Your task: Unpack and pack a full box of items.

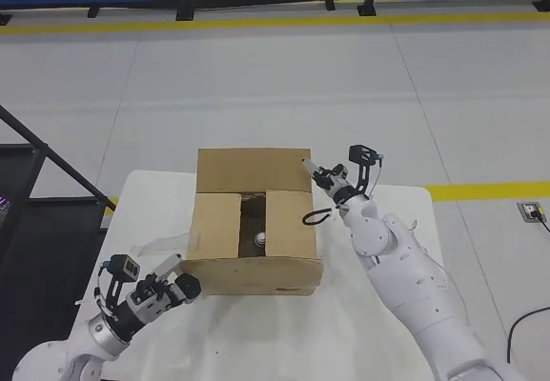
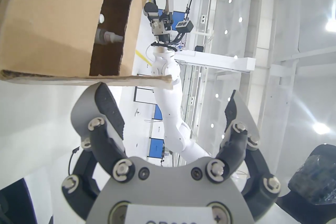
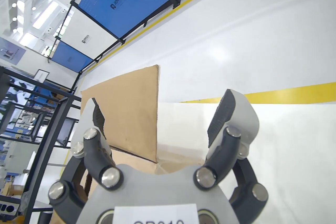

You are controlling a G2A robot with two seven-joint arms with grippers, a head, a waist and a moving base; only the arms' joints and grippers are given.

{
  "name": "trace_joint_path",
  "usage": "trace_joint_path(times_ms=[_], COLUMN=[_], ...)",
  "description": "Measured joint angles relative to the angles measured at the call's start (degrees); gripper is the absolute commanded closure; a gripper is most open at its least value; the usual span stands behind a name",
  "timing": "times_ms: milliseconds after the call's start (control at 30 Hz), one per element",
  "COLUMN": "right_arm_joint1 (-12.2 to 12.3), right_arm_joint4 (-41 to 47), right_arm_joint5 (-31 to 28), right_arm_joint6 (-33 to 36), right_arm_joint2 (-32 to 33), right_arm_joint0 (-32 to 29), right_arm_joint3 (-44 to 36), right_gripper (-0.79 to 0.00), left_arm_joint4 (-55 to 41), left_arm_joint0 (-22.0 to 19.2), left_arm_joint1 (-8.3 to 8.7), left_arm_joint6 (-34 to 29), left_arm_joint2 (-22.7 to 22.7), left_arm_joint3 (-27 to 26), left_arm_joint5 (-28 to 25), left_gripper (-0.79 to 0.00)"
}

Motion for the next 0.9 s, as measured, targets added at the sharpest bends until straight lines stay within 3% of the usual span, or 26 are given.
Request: trace_joint_path(times_ms=[300,700,900], right_arm_joint1=[-2.2,-4.1,-4.5], right_arm_joint4=[7.6,11.8,13.2], right_arm_joint5=[-14.5,-16.7,-21.1], right_arm_joint6=[6.1,17.0,18.1], right_arm_joint2=[-0.7,-1.3,-1.0], right_arm_joint0=[7.6,13.4,14.1], right_arm_joint3=[12.9,21.4,23.1], right_gripper=[-0.785,-0.785,-0.785], left_arm_joint4=[2.1,2.9,3.8], left_arm_joint0=[-0.4,-1.1,-1.7], left_arm_joint1=[-0.06,0.09,0.17], left_arm_joint6=[3.9,5.0,6.0], left_arm_joint2=[1.9,2.7,3.1], left_arm_joint3=[-0.1,0.8,1.4], left_arm_joint5=[-1.2,-1.7,-1.7], left_gripper=[-0.785,-0.785,-0.785])
